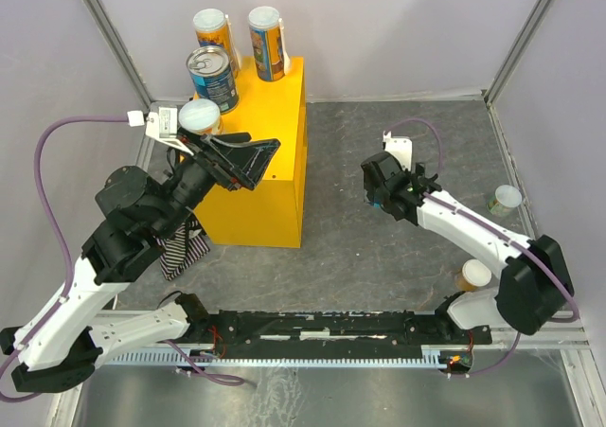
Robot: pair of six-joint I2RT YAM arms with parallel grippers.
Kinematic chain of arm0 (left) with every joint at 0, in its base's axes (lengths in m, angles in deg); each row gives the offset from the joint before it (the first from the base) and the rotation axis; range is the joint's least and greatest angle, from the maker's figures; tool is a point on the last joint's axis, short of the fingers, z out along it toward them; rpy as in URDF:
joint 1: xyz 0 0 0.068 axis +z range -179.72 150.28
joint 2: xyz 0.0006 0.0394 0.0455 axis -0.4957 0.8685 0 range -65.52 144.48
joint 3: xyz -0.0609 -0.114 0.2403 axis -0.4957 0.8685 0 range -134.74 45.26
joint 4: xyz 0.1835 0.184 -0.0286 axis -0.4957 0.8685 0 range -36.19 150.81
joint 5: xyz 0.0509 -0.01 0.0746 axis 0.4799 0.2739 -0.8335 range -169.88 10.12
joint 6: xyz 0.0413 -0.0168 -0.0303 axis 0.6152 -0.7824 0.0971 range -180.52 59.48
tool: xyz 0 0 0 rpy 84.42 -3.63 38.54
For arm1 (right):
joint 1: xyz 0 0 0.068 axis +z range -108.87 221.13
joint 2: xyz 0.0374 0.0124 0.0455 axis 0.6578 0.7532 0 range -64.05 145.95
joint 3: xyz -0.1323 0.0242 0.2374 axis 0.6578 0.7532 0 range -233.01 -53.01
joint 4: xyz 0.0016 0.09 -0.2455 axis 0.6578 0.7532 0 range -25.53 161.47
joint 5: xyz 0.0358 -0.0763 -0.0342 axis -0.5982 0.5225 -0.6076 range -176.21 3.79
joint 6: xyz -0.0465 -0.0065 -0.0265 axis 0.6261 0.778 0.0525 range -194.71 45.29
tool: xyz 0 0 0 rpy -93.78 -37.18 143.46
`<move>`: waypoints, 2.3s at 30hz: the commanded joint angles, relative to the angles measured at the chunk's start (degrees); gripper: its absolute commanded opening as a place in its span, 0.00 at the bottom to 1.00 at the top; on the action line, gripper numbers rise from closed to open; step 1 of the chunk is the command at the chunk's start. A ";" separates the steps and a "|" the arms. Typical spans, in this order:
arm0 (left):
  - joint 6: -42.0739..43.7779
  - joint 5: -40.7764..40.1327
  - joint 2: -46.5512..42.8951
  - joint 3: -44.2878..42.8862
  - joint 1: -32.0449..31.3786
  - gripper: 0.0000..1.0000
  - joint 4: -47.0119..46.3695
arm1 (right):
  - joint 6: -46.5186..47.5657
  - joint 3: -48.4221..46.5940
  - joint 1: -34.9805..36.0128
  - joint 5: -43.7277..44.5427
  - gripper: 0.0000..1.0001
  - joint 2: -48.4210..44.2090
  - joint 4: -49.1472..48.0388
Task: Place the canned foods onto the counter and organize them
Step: Adjust the canned food at the center of the board.
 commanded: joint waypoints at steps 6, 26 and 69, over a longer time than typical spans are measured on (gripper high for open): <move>0.04 0.14 -0.06 -2.06 0.06 0.99 1.32 | -0.06 -2.94 -2.73 -3.28 0.99 6.05 -5.04; 4.19 -1.02 1.74 -3.60 0.08 0.99 3.97 | 1.80 -9.77 -7.45 -8.18 0.99 17.28 -9.11; 3.76 1.68 0.55 -1.42 0.09 0.99 1.01 | -56.01 29.12 -14.75 -40.76 0.52 0.20 -53.53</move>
